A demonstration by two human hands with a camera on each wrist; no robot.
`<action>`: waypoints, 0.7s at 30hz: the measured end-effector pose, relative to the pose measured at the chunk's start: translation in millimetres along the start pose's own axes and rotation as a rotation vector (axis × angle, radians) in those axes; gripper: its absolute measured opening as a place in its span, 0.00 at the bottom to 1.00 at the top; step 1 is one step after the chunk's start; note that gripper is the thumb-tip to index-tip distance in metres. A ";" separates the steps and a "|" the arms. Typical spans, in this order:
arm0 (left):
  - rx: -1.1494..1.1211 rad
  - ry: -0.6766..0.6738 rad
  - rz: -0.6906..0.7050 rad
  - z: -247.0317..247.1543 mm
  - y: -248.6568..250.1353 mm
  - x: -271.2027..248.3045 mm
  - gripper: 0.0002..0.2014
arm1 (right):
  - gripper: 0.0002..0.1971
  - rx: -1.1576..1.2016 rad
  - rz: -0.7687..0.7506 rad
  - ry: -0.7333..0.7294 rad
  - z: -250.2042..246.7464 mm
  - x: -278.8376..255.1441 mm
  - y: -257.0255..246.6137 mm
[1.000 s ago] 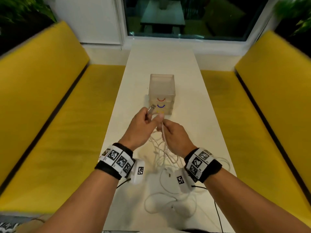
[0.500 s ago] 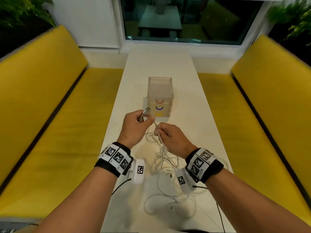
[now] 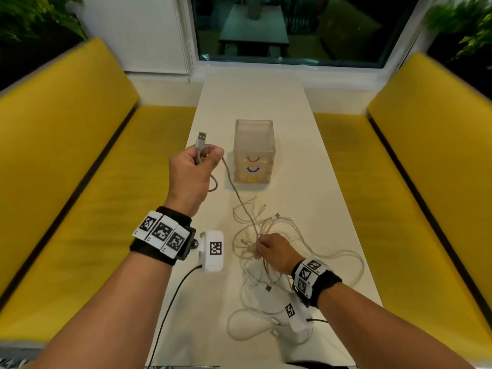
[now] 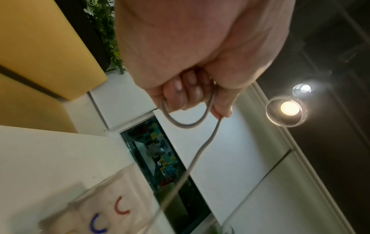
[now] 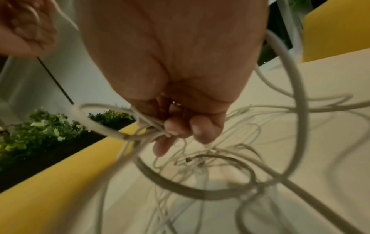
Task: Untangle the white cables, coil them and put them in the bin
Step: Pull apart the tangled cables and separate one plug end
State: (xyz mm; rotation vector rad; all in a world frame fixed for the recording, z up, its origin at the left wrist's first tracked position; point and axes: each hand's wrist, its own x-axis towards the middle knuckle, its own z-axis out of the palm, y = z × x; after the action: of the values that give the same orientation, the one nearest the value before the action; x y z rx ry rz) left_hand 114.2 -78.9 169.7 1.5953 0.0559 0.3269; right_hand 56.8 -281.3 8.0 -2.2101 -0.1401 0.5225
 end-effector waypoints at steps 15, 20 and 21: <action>0.413 -0.341 -0.001 32.1 -53.7 -50.0 0.12 | 0.04 0.059 -0.089 0.330 -22.8 -7.1 -52.2; 0.386 -0.236 -0.037 40.9 -62.7 -54.9 0.09 | 0.09 -0.057 -0.127 0.308 -22.8 -16.6 -63.5; 0.396 -0.228 -0.044 40.8 -63.1 -53.0 0.09 | 0.07 -0.079 -0.121 0.303 -22.2 -18.3 -63.5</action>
State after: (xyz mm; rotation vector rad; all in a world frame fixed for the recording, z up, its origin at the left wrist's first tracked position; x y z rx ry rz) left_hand 83.7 -127.4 97.8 2.0112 -0.0219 0.0999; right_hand 54.2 -261.5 74.8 -2.3119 -0.1347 0.1137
